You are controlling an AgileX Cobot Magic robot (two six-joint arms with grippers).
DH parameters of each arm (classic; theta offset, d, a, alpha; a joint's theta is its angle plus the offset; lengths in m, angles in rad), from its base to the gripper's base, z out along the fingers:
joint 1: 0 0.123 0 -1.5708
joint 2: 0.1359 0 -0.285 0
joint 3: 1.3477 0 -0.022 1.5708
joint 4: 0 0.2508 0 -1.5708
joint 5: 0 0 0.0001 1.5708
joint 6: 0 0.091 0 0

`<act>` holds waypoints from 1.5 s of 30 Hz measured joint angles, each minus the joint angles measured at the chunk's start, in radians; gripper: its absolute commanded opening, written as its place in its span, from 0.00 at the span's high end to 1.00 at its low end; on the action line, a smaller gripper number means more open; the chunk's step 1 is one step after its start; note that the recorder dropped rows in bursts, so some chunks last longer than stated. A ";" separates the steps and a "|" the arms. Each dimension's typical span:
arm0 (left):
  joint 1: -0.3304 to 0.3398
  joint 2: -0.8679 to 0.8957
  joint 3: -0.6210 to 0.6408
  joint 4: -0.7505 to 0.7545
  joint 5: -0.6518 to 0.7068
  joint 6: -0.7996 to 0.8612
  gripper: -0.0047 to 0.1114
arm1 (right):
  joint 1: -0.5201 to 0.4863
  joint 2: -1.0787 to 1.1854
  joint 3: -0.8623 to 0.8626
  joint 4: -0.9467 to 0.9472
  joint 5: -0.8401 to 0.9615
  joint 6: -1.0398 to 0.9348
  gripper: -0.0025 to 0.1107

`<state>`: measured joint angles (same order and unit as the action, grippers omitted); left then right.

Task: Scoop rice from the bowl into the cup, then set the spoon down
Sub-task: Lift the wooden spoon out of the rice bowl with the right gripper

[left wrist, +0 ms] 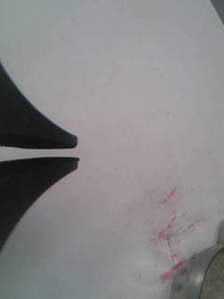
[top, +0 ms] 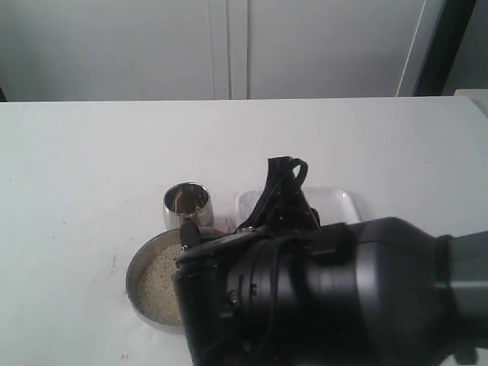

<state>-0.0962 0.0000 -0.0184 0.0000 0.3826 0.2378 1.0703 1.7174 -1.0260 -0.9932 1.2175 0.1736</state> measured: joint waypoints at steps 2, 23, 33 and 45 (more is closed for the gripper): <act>0.000 0.000 0.000 0.000 0.000 0.000 0.84 | 0.000 0.026 0.000 -0.060 0.000 0.000 0.98; 0.000 0.000 0.000 0.000 0.000 0.000 0.84 | 0.000 0.140 0.000 -0.233 -0.064 0.108 0.98; 0.000 0.000 0.000 0.000 0.000 0.000 0.84 | 0.000 0.140 0.000 -0.236 -0.090 0.111 0.98; 0.000 0.000 0.000 0.000 0.000 0.000 0.84 | -0.005 0.150 0.000 -0.236 -0.101 0.111 0.98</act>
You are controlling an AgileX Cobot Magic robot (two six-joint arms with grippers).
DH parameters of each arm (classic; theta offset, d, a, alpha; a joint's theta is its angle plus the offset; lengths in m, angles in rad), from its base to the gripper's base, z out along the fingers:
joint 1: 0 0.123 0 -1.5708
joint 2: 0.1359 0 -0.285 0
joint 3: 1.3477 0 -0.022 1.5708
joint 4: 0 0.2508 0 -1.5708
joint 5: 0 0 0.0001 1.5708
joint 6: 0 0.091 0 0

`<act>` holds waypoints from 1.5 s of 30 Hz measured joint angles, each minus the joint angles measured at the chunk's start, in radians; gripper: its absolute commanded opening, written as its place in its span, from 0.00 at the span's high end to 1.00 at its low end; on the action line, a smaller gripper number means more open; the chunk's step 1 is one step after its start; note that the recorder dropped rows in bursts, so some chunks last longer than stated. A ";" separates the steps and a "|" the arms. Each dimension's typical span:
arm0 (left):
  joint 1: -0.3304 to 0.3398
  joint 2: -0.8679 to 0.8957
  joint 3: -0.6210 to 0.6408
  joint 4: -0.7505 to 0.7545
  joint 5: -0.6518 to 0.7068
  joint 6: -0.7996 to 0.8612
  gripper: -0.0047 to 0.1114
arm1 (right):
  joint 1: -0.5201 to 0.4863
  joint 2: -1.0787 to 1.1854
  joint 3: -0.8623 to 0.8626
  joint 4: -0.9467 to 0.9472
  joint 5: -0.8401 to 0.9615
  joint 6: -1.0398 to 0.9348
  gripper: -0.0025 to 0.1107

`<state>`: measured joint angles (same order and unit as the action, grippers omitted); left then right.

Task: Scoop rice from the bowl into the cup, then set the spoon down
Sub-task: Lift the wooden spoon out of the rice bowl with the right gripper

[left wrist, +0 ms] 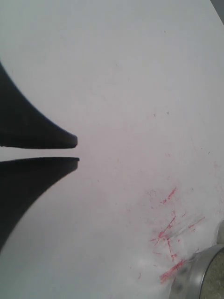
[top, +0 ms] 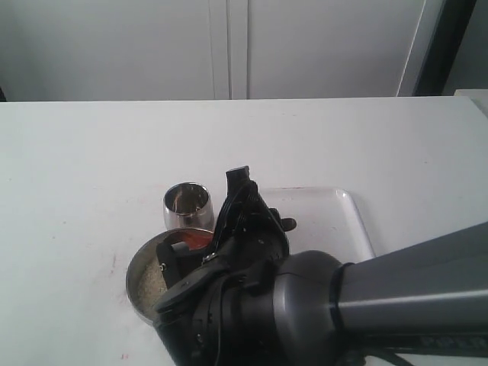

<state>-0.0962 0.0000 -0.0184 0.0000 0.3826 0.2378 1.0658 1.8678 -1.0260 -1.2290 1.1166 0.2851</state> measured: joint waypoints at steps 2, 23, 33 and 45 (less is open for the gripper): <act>0.000 0.000 0.000 0.000 0.000 0.000 0.84 | -0.002 0.007 0.000 0.002 0.001 0.000 0.98; 0.000 0.000 0.000 0.000 0.000 0.000 0.84 | -0.002 0.011 -0.015 0.205 -0.022 -0.077 0.98; 0.000 0.000 0.000 0.000 0.000 0.000 0.84 | -0.037 0.012 -0.157 0.482 0.005 -0.254 0.98; 0.000 0.000 0.000 0.000 0.000 0.000 0.84 | -0.225 -0.014 -0.260 0.932 0.083 -0.486 0.98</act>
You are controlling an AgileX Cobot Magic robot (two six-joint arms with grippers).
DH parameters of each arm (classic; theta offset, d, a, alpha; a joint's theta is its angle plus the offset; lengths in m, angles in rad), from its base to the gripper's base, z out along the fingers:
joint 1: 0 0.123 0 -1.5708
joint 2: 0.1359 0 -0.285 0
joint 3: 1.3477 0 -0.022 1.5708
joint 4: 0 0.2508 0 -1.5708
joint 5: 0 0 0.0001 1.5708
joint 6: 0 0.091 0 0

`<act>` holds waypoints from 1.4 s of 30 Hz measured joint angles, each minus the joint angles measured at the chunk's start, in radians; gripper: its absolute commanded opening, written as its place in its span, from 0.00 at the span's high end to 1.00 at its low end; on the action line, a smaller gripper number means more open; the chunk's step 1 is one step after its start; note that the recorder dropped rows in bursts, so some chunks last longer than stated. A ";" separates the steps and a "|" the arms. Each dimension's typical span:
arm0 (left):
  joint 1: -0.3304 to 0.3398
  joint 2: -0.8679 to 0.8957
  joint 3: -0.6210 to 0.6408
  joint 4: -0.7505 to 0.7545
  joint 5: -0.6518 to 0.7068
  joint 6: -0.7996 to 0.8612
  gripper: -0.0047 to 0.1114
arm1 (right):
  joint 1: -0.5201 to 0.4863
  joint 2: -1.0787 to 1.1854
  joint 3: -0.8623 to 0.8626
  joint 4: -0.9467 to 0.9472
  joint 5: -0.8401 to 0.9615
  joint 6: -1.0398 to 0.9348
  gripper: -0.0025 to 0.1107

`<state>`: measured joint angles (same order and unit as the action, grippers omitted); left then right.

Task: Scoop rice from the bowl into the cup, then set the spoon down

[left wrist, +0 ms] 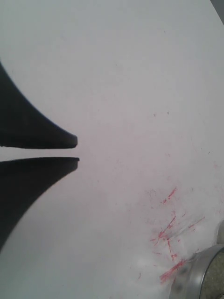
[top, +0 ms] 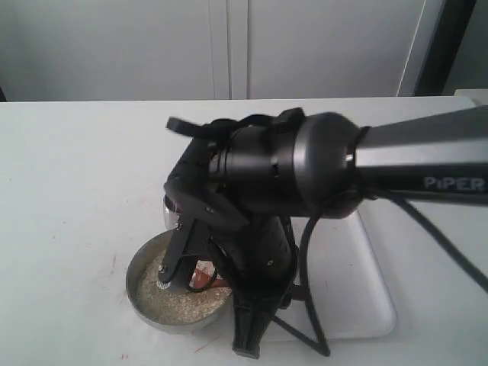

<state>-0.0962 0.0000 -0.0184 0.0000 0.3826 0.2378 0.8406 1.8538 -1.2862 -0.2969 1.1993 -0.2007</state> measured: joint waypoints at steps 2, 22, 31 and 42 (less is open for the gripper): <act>0.000 0.000 0.000 0.000 0.000 0.000 0.84 | -0.018 -0.026 0.000 0.043 -0.016 -0.030 0.98; 0.000 0.000 0.000 0.000 0.000 0.000 0.84 | -0.031 -0.148 0.032 0.078 -0.008 -0.005 0.98; 0.000 0.000 0.000 0.000 0.000 0.000 0.84 | -0.038 -0.148 -0.037 0.068 0.006 0.130 0.98; 0.000 0.000 0.000 0.000 0.000 0.000 0.84 | -0.103 -0.028 -0.259 -0.046 0.017 0.146 0.98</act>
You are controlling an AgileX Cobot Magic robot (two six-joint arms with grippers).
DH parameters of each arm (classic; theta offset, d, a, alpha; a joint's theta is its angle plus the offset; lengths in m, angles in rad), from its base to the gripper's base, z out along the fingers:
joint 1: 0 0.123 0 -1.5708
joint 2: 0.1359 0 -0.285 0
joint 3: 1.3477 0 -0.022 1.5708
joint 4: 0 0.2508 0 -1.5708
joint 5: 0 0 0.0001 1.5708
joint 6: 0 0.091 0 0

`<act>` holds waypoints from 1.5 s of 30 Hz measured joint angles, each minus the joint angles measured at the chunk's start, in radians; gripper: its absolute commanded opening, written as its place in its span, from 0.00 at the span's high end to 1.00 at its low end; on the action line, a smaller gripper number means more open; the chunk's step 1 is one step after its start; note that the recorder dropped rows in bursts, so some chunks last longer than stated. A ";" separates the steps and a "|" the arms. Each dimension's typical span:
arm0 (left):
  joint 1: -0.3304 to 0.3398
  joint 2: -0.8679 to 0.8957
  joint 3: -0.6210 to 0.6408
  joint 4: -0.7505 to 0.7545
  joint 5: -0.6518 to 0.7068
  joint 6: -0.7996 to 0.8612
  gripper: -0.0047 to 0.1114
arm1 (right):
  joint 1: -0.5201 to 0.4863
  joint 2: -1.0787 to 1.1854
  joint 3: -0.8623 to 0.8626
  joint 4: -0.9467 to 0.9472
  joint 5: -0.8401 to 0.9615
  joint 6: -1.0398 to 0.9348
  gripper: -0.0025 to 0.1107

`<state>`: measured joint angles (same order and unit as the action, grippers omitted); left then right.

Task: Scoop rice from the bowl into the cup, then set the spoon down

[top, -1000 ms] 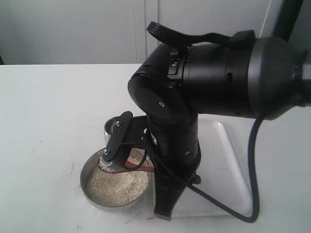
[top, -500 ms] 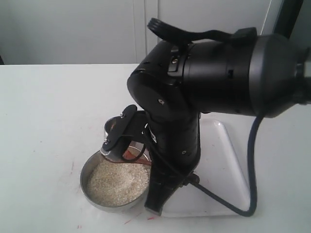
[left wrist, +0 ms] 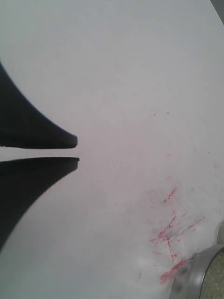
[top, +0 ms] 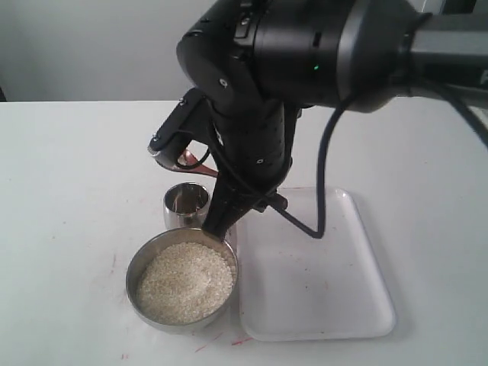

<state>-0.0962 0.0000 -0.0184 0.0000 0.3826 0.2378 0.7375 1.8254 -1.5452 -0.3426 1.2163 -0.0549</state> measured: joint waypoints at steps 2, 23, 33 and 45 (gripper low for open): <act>0.000 0.000 0.000 0.000 0.000 0.000 0.84 | 0.000 0.030 -0.008 -0.006 0.000 -0.012 0.98; 0.000 0.000 0.000 0.000 0.000 0.000 0.84 | 0.000 0.123 -0.008 -0.244 0.000 -0.129 0.98; 0.000 0.000 0.000 0.000 0.000 0.000 0.84 | 0.000 0.123 -0.008 -0.358 0.000 -0.197 0.98; 0.000 0.000 0.000 0.000 0.000 0.000 0.84 | 0.000 0.123 -0.008 -0.380 0.000 -0.265 0.98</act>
<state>-0.0962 0.0000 -0.0184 0.0000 0.3826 0.2378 0.7375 1.9482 -1.5534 -0.7222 1.2168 -0.3195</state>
